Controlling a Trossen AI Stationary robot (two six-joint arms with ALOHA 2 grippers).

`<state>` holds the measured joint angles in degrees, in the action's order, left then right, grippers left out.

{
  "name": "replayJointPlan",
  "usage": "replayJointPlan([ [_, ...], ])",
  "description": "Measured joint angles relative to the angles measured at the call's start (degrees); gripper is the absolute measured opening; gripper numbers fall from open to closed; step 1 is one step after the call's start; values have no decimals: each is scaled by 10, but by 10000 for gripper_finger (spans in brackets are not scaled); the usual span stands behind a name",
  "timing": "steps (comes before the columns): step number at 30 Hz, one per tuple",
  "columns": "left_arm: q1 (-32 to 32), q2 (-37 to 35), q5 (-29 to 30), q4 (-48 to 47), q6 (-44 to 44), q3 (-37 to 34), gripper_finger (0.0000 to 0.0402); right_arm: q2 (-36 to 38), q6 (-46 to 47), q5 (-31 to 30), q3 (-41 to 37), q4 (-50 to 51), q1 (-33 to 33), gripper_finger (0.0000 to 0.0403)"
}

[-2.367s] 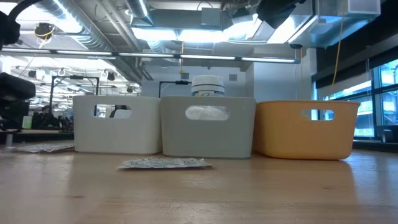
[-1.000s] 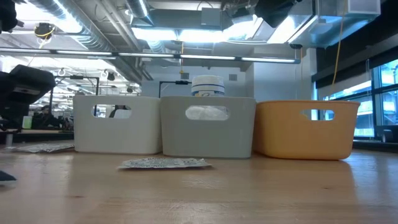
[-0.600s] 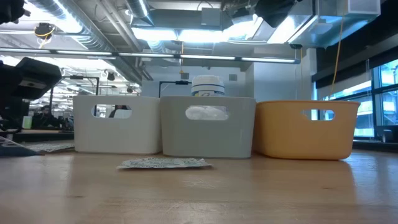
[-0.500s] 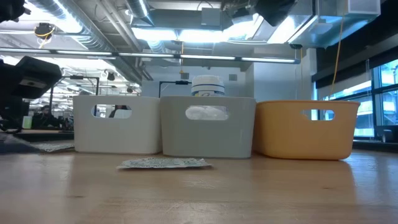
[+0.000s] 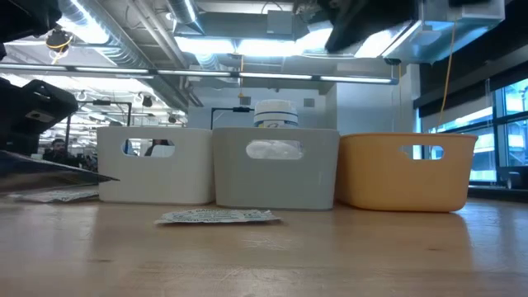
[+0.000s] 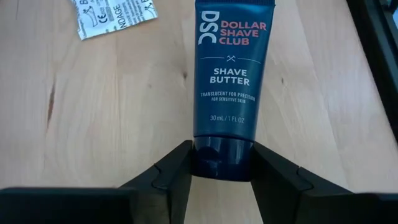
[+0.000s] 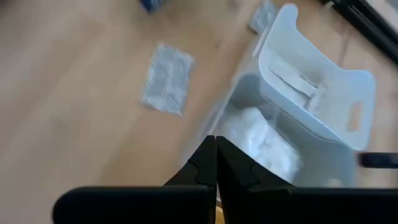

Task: Pick & Place Travel size toiletries
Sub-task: Put the blue shave cream into the yellow bin

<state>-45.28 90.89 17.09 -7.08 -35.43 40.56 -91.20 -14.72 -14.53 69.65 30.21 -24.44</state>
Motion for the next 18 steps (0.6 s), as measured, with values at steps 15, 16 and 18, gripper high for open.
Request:
replayJointPlan([
  [15,29,0,29,146,8,0,143,-66,-49,-94,0,-14,-60,10],
  [16,34,0,29,160,12,0,143,-66,-42,-81,0,-23,-62,13],
  [18,47,0,25,183,16,0,143,-66,-30,-66,0,-37,-67,20],
])
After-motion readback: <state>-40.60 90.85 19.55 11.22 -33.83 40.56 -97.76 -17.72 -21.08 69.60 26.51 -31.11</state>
